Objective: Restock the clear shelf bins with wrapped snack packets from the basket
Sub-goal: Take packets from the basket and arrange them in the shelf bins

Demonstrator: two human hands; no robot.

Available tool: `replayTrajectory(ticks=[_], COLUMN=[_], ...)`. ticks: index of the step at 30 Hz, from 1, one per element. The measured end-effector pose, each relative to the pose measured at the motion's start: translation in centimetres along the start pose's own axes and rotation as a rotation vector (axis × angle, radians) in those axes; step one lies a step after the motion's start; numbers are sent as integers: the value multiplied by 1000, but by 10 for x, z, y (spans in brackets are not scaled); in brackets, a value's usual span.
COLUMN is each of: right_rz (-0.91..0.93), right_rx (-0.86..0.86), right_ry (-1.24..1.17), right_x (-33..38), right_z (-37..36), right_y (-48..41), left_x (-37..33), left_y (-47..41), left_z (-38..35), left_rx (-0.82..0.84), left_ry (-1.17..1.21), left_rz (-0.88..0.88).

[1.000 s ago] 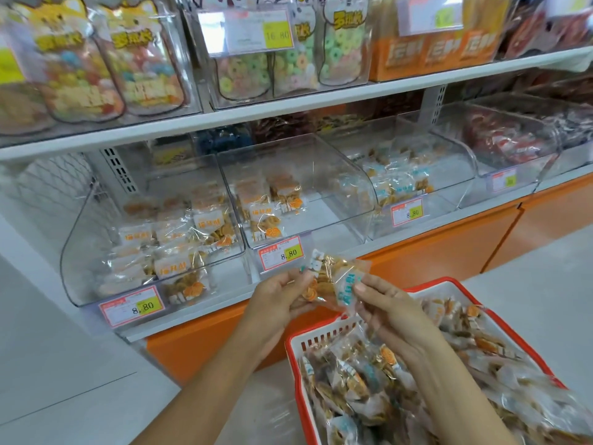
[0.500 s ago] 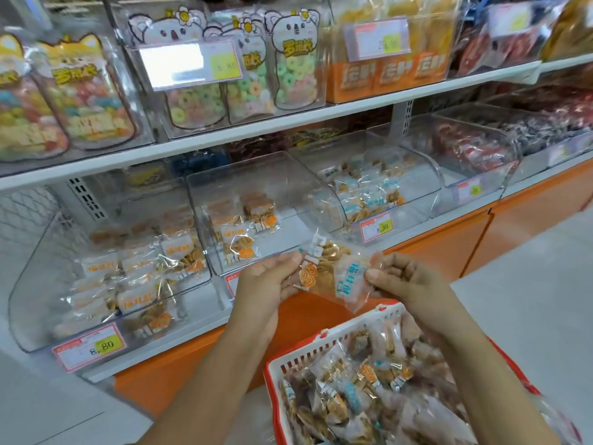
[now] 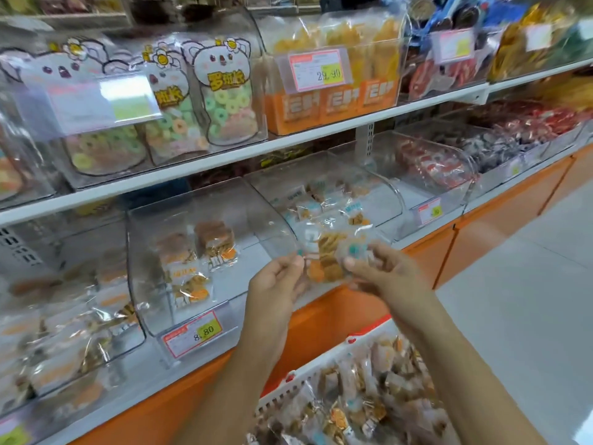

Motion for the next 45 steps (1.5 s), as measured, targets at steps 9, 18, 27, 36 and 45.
replayTrajectory(ticks=[9,18,27,36,45], right_rz=[303,-17,133,311,-187], right_rx=[-53,379,35,15,886], right_ry=[1437,1796,1529,1390,1489], right_x=[73,-25,-11,-3,-142], right_z=[59,41,54,40,10], right_y=[-178,-232,-211,-97,56], left_x=[-5,7,10,34,145], left_y=[-43,-45,-35,9,80], left_z=[-9,-7,-5,20,88], left_rx=[40,75,122,252,730], left_ry=[-743,-743,-826,-957,-1503], left_rz=[-268,-364,-430,-330,171])
Point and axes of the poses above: each hand's wrist, its own y-axis away from the middle knuckle, its own z-axis out of the back of the hand, x = y × z, the point moved 7 cm from there along -y, towards the middle knuckle, and after that the axes turned 3 degrees about y, right-handed, at the moved point
